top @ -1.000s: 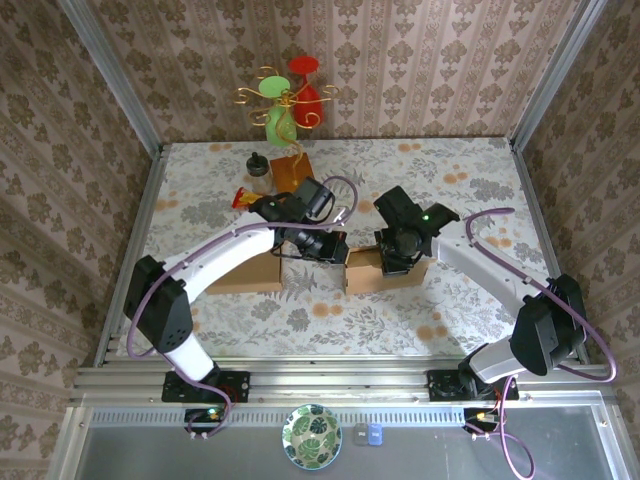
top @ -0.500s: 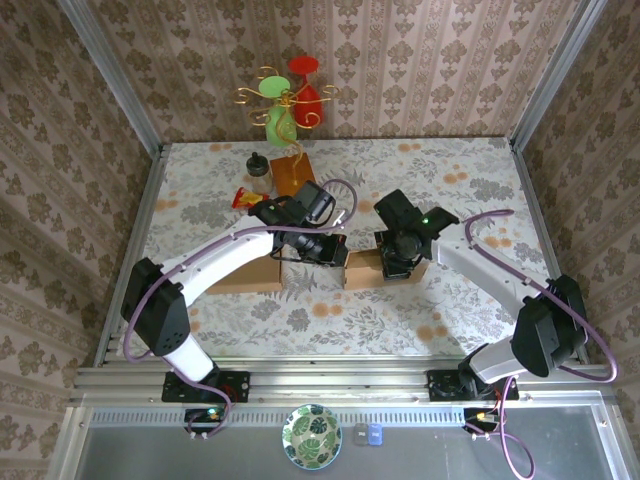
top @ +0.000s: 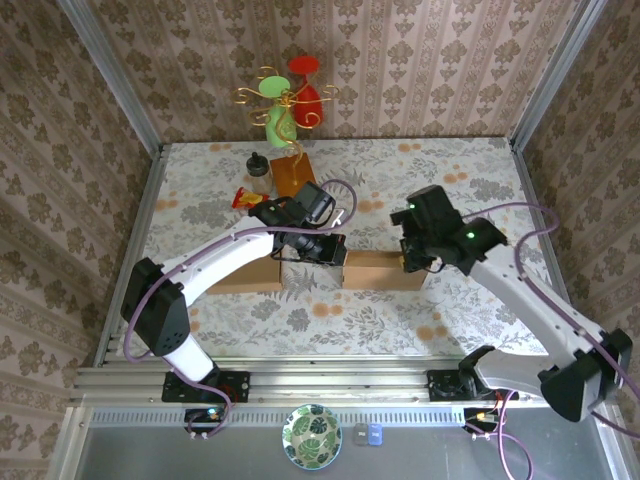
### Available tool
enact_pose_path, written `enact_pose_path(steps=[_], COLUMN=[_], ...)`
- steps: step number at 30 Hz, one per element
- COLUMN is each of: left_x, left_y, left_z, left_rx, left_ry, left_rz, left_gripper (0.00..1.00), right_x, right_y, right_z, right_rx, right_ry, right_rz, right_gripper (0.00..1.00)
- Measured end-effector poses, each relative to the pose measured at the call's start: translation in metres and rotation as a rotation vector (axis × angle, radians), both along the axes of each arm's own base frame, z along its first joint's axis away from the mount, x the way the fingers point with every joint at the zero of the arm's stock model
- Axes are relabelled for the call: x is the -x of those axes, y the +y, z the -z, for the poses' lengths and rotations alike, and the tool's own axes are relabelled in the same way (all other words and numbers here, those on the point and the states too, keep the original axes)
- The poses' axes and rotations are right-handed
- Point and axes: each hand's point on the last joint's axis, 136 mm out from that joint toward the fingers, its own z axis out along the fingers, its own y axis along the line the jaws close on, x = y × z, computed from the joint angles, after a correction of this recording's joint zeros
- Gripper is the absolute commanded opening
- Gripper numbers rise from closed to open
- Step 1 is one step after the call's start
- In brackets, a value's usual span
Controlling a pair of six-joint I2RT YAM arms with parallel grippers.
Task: Fold the paper box
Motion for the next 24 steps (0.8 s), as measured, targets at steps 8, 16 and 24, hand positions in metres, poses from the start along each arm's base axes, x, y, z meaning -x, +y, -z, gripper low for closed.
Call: enact_pose_path(steps=[8, 16, 24], left_x=[-0.003, -0.005, -0.005], left_y=[0.0, 0.003, 0.003], left_z=[0.0, 0.001, 0.001], left_rx=[-0.005, -0.013, -0.016], left_ry=[-0.014, -0.026, -0.03], left_rz=[-0.008, -0.016, -0.02], left_gripper=[0.0, 0.0, 0.0], right_x=[0.017, 0.027, 0.025], right_y=[-0.056, -0.051, -0.045], right_z=[0.003, 0.043, 0.04], right_rx=[-0.011, -0.063, -0.088], right_ry=[-0.098, -0.033, -0.048], right_rz=[0.017, -0.029, -0.061], right_gripper=[0.6, 0.59, 0.5])
